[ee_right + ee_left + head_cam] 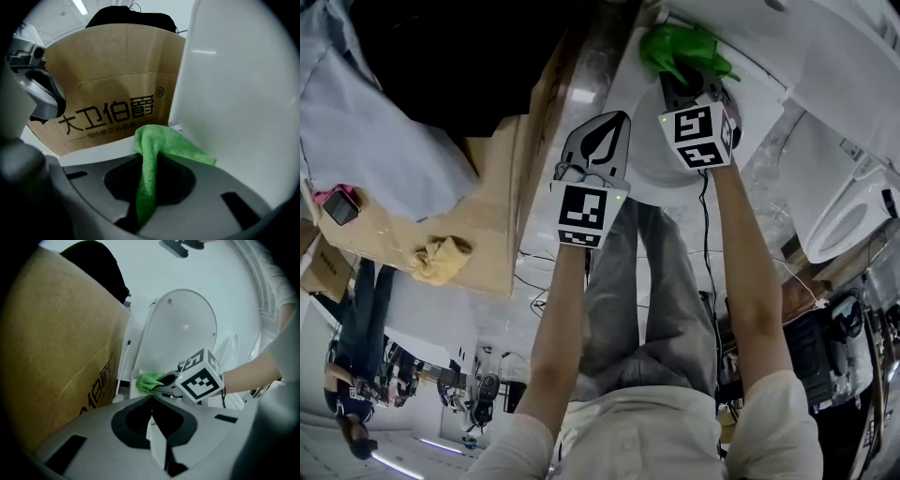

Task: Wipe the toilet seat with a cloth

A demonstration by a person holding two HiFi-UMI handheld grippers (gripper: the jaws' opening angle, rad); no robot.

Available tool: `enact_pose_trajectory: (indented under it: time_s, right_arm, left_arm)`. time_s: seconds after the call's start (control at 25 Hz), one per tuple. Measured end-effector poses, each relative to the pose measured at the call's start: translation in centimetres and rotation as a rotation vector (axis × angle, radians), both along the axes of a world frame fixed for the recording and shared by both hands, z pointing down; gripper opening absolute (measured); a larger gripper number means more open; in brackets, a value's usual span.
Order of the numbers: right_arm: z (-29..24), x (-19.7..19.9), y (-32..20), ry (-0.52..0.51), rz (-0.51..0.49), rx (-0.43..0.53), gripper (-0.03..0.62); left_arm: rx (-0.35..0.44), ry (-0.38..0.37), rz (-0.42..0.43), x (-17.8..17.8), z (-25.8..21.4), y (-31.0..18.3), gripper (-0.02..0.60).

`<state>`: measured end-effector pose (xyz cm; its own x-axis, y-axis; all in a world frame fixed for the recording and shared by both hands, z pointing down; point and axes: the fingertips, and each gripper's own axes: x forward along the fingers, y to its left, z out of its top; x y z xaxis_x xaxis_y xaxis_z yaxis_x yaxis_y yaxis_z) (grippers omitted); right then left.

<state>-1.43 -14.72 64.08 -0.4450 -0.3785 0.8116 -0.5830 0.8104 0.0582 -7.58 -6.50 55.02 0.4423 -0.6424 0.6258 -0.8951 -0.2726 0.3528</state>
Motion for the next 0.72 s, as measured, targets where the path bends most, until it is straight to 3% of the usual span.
enact_pose_trajectory:
  time_s: [0.72]
  right_arm:
    - [-0.3, -4.2, 4.1, -0.048, -0.131, -0.039, 0.044]
  left_arm:
    - [0.012, -0.024, -0.07, -2.2, -0.9, 2.9, 0.012]
